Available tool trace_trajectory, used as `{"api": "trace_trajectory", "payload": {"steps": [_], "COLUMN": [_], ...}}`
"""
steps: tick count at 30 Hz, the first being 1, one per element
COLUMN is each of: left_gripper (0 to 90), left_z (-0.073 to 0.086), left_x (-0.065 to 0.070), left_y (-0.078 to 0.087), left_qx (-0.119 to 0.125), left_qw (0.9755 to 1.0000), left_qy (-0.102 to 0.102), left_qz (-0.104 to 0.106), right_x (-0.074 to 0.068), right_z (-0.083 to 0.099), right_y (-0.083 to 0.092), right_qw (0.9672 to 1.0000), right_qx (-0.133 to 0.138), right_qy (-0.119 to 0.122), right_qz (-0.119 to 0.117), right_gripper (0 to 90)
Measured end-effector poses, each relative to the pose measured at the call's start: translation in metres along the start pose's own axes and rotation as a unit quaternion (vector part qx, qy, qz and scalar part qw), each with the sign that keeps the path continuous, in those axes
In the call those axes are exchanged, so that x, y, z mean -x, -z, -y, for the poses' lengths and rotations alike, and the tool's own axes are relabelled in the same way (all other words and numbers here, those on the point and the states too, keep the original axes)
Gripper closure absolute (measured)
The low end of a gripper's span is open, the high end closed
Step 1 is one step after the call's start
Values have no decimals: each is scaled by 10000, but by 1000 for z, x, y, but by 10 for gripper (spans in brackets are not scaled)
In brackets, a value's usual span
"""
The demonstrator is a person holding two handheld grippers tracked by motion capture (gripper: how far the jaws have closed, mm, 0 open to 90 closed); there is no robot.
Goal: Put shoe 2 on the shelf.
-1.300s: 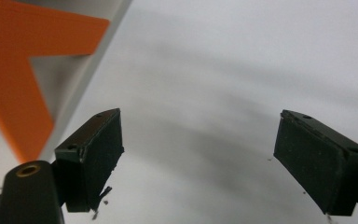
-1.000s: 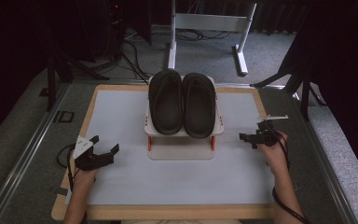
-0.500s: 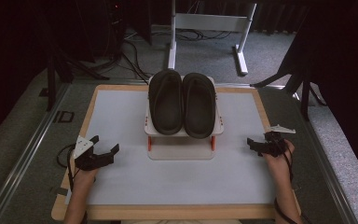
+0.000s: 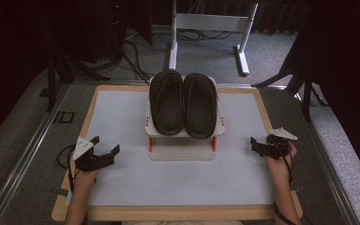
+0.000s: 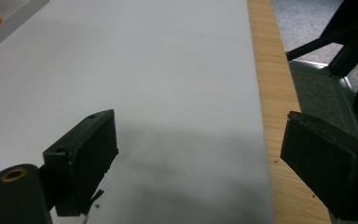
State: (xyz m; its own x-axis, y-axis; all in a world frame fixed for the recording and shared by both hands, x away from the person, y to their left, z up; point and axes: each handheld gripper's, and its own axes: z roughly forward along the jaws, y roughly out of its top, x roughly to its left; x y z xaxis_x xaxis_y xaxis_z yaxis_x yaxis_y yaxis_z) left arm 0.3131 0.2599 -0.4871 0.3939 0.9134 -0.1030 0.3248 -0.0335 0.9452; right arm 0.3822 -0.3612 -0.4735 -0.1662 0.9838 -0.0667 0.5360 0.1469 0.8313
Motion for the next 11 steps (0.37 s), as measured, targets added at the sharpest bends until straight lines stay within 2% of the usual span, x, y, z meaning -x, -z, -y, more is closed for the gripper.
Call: {"api": "trace_trajectory", "payload": {"steps": [2, 6, 11], "left_gripper": [56, 56, 56], "left_z": [0, 0, 0], "left_x": [0, 0, 0], "left_y": [0, 0, 0], "left_qx": [-2, -1, -3], "left_qw": [10000, 10000, 10000], "left_qy": [14, 21, 22], "left_qz": [1, 1, 2], "right_x": [1, 4, 4], "right_z": [1, 2, 2], "right_y": [0, 0, 0], "right_qw": [9999, 9995, 9997], "right_qx": [110, 197, 174], "right_qy": [-68, -194, -168], "right_qz": [98, 150, 75], "right_gripper": [101, 101, 101]}}
